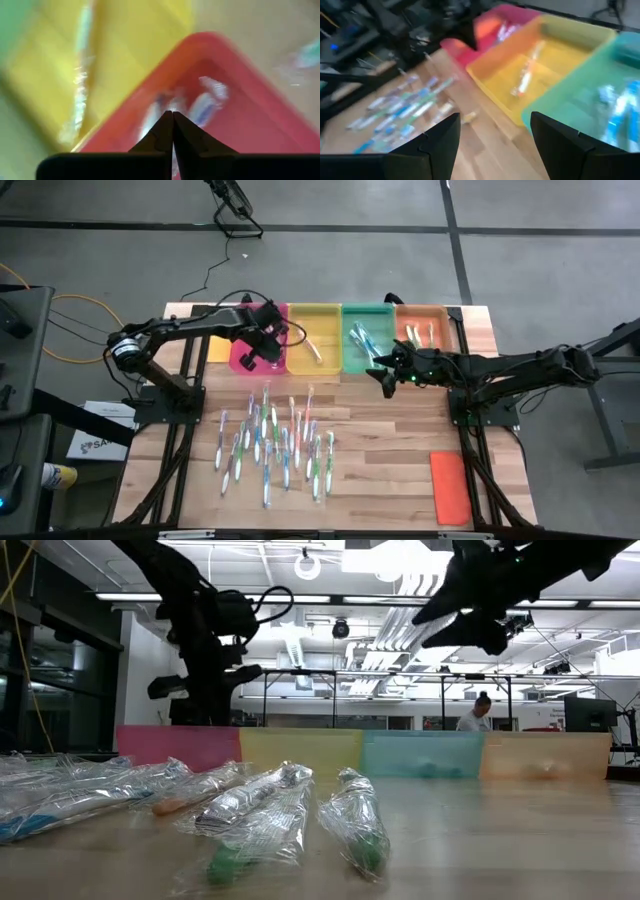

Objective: Pick & Place Toothbrushes
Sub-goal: Put the purple toothbrush into the pink bin

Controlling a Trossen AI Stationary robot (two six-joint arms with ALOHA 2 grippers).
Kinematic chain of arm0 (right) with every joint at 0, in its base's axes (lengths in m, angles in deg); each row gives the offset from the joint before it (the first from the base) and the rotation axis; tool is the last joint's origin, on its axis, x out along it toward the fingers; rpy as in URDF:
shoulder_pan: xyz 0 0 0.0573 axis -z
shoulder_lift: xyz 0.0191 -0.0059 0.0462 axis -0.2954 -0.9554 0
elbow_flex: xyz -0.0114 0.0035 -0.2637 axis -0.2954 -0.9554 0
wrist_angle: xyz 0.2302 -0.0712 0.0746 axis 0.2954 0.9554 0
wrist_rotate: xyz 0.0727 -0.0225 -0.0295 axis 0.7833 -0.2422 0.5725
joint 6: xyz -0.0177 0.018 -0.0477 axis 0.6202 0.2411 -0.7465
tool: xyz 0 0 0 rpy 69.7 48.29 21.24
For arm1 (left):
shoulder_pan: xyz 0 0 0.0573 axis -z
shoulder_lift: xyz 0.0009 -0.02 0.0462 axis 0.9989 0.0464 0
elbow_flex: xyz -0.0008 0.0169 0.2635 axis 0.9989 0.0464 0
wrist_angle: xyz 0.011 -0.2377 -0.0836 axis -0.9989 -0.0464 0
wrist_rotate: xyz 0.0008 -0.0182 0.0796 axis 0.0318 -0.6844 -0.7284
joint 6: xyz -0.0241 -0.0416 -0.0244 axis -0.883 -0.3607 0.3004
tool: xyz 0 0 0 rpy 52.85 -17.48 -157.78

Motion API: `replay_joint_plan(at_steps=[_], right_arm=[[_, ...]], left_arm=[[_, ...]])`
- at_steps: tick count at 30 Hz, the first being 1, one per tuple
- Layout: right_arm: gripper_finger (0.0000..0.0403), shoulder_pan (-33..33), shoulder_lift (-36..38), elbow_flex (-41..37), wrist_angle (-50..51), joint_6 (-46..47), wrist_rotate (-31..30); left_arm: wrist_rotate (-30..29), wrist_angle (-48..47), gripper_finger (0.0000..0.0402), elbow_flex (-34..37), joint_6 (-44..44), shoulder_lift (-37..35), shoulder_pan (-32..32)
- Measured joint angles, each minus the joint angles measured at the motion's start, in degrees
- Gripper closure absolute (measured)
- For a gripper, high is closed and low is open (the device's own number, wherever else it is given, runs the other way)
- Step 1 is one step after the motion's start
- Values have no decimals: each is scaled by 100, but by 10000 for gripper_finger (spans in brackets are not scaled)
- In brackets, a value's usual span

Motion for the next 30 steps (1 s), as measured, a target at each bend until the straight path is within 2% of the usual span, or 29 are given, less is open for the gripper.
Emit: replay_joint_plan(at_steps=[6,9,14,18,22,25,30], right_arm=[[168,-2,236,-27,491,-665,-209],[168,-1,430,-299,44,-1006,-144],[168,-2,889,-1010,-508,-1013,-162],[168,-2,1267,-1366,-659,-801,-190],[168,-2,1488,-1520,-671,-712,-147],[168,-2,1526,-1538,-660,-739,-89],[168,-2,1537,-1538,-654,-912,307]], left_arm=[[230,-270,401,82,-503,-335,324],[318,-142,401,374,-827,-647,455],[266,-139,401,950,-1804,-1345,781],[8,-315,401,1232,-3337,-1915,1227],[-543,-927,401,1313,-5488,-2274,1793],[-672,-1352,402,1318,-7084,-2339,2251],[-760,-1850,399,1318,-9117,-2259,3005]])
